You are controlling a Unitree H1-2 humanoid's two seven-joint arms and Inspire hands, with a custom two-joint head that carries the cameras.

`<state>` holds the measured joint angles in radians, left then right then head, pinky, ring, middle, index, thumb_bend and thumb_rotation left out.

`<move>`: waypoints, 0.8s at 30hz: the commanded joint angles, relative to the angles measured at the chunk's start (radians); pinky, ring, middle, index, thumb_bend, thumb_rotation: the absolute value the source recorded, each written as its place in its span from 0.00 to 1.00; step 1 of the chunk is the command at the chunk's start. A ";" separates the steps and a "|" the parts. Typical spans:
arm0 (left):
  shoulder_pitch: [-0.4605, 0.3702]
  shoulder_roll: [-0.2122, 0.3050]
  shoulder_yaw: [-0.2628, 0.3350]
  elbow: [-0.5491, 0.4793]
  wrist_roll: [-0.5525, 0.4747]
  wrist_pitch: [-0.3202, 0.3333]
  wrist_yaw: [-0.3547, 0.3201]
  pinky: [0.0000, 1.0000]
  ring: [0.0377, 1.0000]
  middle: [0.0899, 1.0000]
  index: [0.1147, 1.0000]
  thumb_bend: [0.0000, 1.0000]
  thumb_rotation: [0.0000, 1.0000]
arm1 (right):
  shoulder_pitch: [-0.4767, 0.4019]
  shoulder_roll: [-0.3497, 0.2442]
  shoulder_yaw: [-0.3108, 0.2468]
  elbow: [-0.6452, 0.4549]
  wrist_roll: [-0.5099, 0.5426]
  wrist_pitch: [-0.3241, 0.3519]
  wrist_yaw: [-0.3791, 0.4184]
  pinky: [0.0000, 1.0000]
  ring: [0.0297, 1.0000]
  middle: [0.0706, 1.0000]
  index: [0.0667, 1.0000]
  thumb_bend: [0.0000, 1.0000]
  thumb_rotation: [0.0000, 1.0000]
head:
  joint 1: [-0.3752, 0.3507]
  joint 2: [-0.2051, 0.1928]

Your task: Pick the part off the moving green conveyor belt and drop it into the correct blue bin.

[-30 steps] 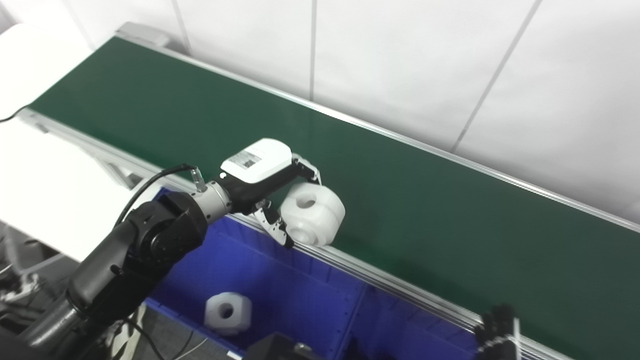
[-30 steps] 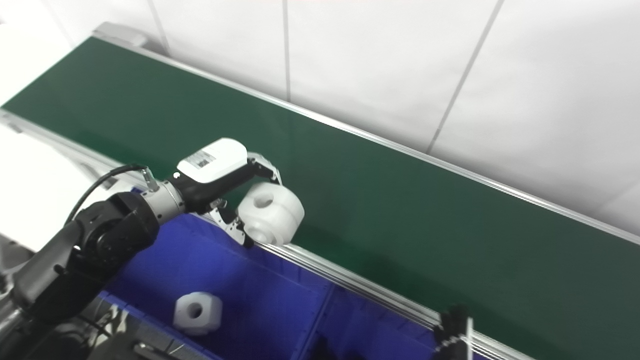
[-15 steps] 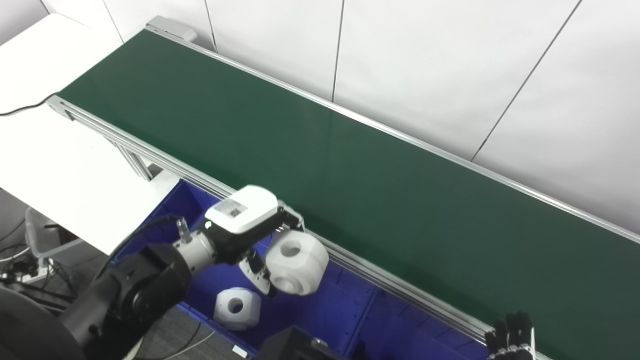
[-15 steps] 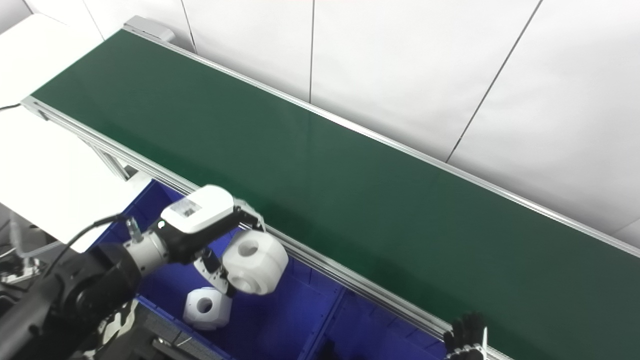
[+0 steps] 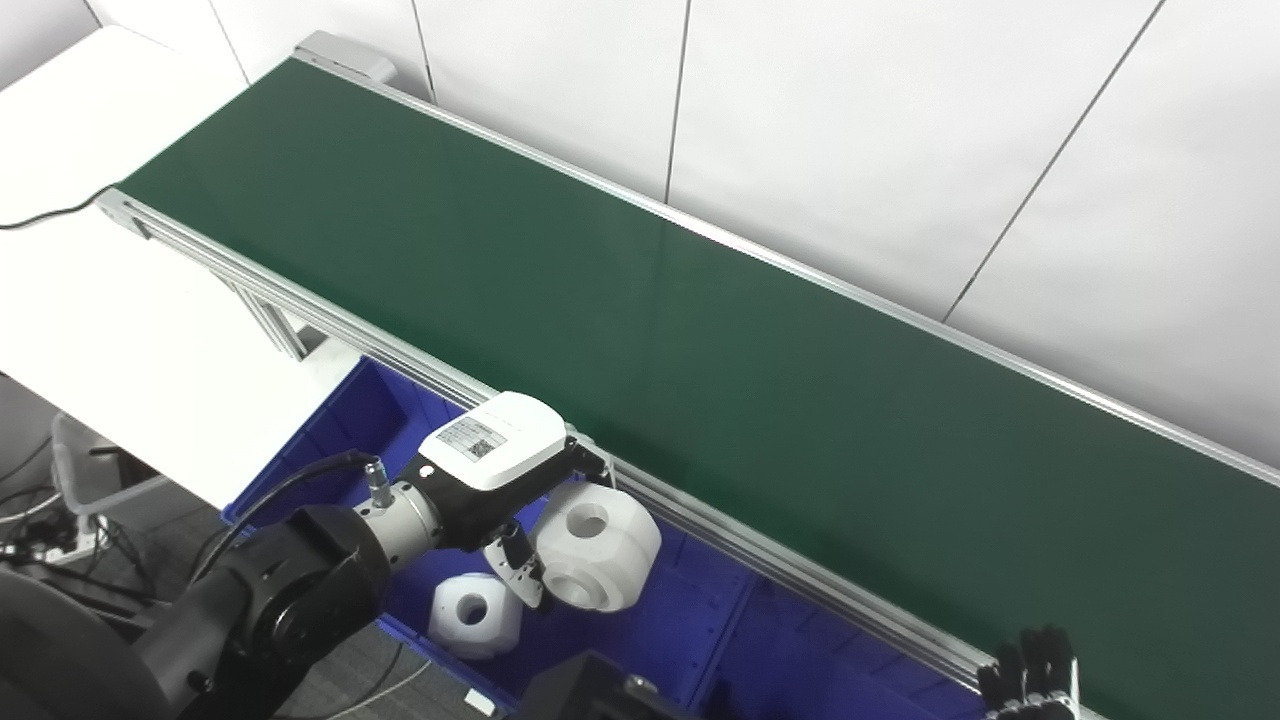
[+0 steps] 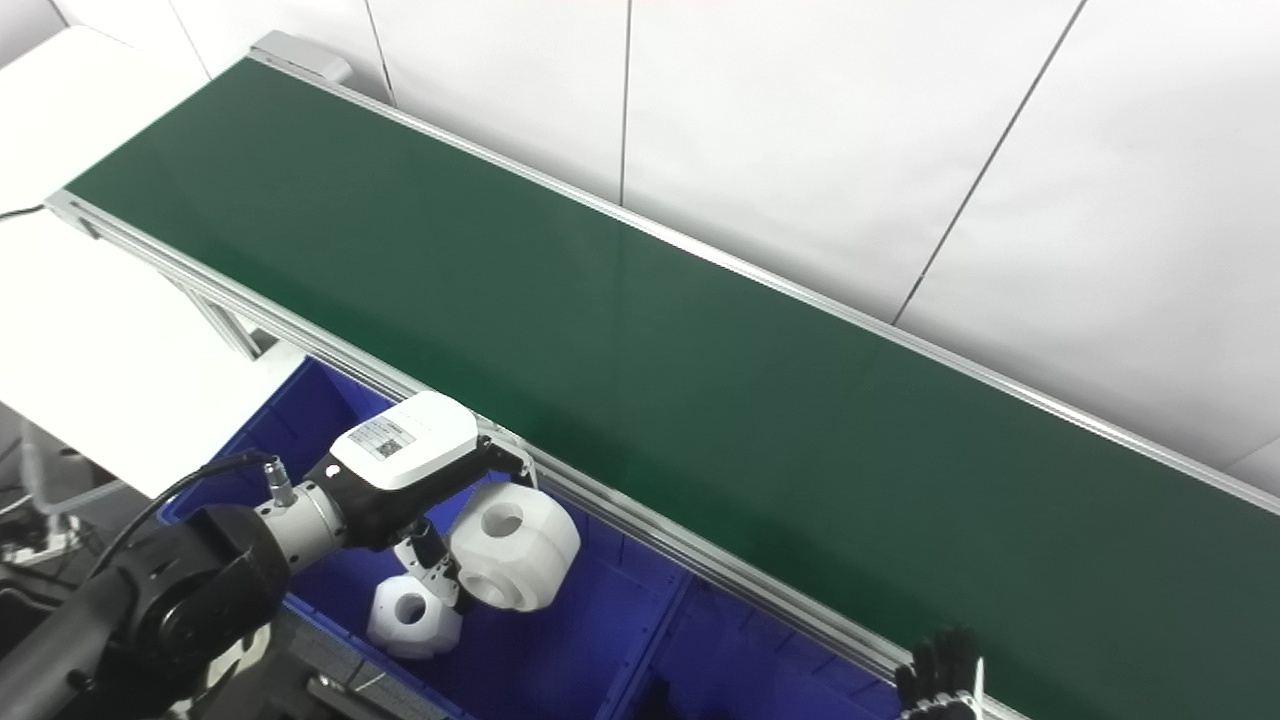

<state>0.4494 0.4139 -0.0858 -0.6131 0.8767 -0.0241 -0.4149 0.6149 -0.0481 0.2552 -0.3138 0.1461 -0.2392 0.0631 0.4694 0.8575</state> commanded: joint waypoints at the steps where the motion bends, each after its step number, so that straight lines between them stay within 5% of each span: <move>1: -0.006 0.028 -0.003 -0.033 0.045 0.012 -0.055 0.73 0.72 0.67 0.54 0.80 0.14 | 0.010 0.003 -0.003 -0.020 0.007 -0.009 0.015 1.00 1.00 1.00 1.00 0.77 0.96 | -0.002 0.001; 2: -0.007 0.030 -0.005 -0.041 0.065 0.027 -0.089 0.76 0.78 0.75 0.68 0.94 0.27 | 0.010 0.002 -0.003 -0.020 0.011 -0.010 0.016 1.00 1.00 1.00 1.00 0.77 0.95 | -0.003 0.002; 6: -0.011 0.031 -0.004 -0.063 0.099 0.055 -0.188 0.83 0.86 0.86 0.84 1.00 0.43 | 0.010 0.000 -0.006 -0.018 0.018 -0.013 0.021 1.00 1.00 1.00 1.00 0.77 0.94 | -0.011 -0.001; 9: -0.014 0.028 0.003 -0.070 0.084 0.063 -0.218 0.86 0.89 0.89 0.88 1.00 0.52 | 0.010 -0.002 -0.007 -0.013 0.020 -0.023 0.027 1.00 1.00 1.00 1.00 0.76 0.94 | -0.018 -0.001; 15: -0.017 0.019 0.033 -0.077 -0.040 0.081 -0.216 0.87 0.90 0.90 0.89 1.00 0.53 | 0.011 0.007 -0.011 -0.005 0.007 -0.035 0.027 1.00 0.98 1.00 1.00 0.75 0.93 | -0.039 0.001; 19: -0.019 0.003 0.071 -0.096 -0.234 0.122 -0.203 0.90 0.93 0.94 0.94 1.00 0.53 | 0.015 0.022 -0.007 -0.005 -0.018 -0.037 0.018 1.00 0.98 0.98 1.00 0.76 0.93 | -0.083 0.003; 21: -0.022 -0.011 0.106 -0.112 -0.419 0.168 -0.204 0.86 0.94 0.97 0.96 1.00 0.54 | 0.018 0.031 0.001 -0.006 -0.043 -0.036 0.014 1.00 0.98 0.98 1.00 0.76 0.95 | -0.132 0.010; 24: -0.024 -0.022 0.155 -0.141 -0.677 0.212 -0.194 0.85 0.98 1.00 1.00 1.00 0.55 | 0.026 0.055 0.021 -0.002 -0.079 -0.040 0.007 1.00 0.98 0.98 1.00 0.77 0.94 | -0.295 0.026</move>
<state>0.4369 0.3890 0.0278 -0.6908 0.3903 0.1578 -0.6455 0.6212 -0.0203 0.2577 -0.2907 0.0948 -0.2398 0.0718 0.1746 0.8819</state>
